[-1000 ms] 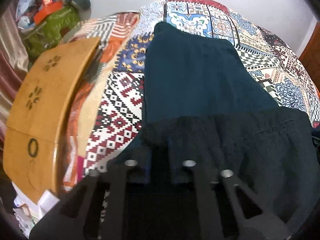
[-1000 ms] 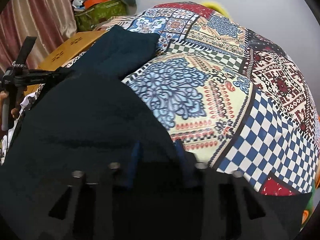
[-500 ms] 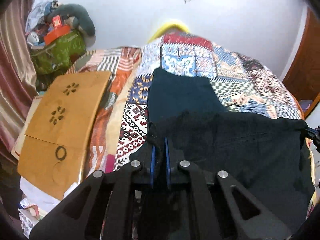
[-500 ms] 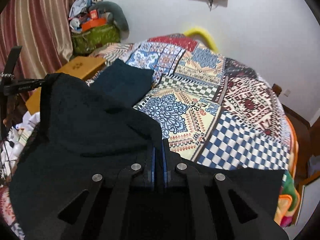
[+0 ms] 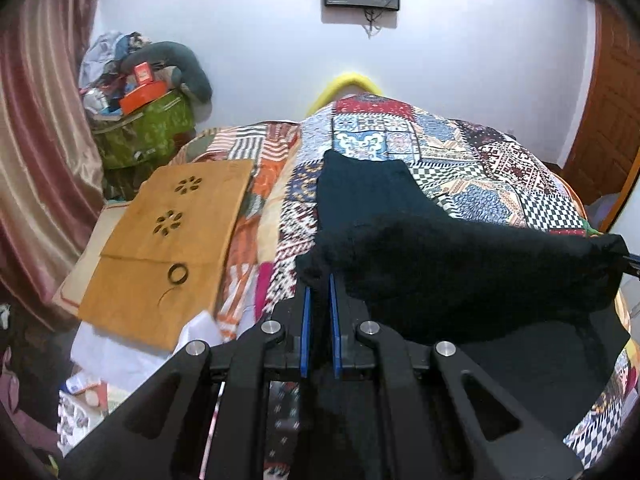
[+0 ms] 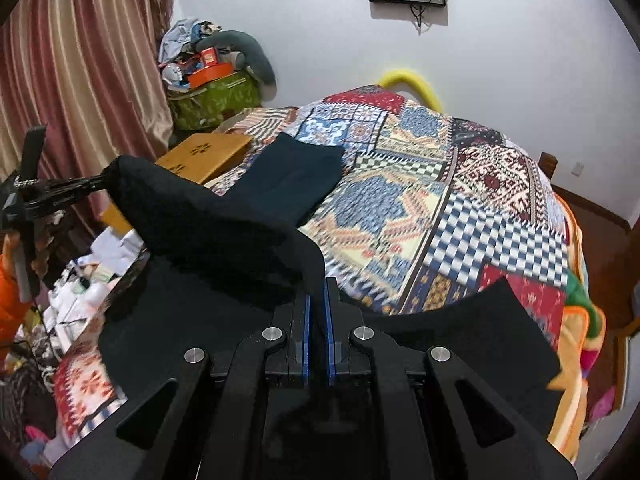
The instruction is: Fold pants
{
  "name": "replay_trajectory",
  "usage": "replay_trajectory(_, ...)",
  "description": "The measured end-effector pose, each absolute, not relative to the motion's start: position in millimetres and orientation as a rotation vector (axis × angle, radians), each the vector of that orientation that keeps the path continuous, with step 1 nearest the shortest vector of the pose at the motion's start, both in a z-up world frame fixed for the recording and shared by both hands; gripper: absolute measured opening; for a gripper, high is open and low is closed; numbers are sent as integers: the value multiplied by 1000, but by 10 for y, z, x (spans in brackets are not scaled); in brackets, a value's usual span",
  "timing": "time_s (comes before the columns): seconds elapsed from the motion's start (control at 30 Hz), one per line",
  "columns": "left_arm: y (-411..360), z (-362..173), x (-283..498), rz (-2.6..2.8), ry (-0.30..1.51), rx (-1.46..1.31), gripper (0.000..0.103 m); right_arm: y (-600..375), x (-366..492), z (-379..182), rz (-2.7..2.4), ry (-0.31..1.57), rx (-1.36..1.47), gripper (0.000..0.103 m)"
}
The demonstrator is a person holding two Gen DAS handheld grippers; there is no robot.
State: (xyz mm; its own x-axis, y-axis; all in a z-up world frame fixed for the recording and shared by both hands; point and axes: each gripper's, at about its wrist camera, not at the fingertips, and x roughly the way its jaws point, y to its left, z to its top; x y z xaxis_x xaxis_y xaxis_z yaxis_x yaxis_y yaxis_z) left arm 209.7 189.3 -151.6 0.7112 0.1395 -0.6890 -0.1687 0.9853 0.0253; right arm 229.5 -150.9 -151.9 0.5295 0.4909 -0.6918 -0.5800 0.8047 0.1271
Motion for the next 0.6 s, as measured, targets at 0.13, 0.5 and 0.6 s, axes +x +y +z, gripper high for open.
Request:
replay_trajectory(0.13,2035,-1567,1828,171,765,-110,8,-1512,2043,-1601,662,812,-117,5)
replay_trajectory(0.5,2100,-2093,1411,186,913,-189,8,-1538,1619,-1975,668,916,-117,8)
replay_trajectory(0.6,2023,-2173,1438,179,953,-162,9,-1559,1560,-1981,656,934,-124,10)
